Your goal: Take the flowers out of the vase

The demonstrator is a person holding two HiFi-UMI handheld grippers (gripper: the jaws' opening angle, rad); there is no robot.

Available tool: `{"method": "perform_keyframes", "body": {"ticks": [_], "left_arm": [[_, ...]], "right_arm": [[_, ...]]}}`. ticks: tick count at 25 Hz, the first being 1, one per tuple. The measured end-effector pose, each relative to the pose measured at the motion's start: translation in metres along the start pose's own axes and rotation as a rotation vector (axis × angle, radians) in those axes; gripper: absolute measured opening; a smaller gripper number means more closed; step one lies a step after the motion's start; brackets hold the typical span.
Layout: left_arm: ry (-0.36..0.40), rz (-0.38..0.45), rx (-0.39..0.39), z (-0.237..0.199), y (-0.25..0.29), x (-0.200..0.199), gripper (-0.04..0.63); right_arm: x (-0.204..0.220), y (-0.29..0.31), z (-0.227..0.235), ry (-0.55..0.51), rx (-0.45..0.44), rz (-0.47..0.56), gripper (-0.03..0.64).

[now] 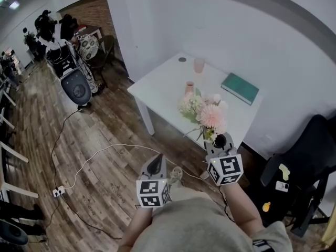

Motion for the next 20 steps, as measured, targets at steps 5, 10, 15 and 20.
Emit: {"method": "perform_keyframes", "body": {"ticks": [5,10,15,20], "left_arm": [[0.004,-0.005,0.001,0.0006,0.0004,-0.0017,0.009],[0.006,-0.001,0.004,0.0009,-0.0005,-0.0031,0.009],[0.006,-0.001,-0.001,-0.0021,-0.0024,-0.0053,0.009],[0.009,-0.008,-0.008,-0.0013,-0.0039,-0.0041,0.009]], "right_arm": [[-0.0002,-0.0011,-0.0005,0.013,-0.001,-0.003,0.032],[0.0004,-0.0017,0.0000,0.018,0.007,-0.005,0.030],[-0.0004,-0.0025,-0.0005,0.019,0.023,-0.007,0.028],[0.0000,-0.0020,-0.0006,0.028,0.017,-0.008,0.028]]}}
Point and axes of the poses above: the fingertips, and each gripper's own axes: y forward along the fingers, z to its right, x out of its underside, the point moved 4 cm from there along -y, backward along the fingers, and after that the axes turned 4 degrees about -z, right-handed, at the moved point
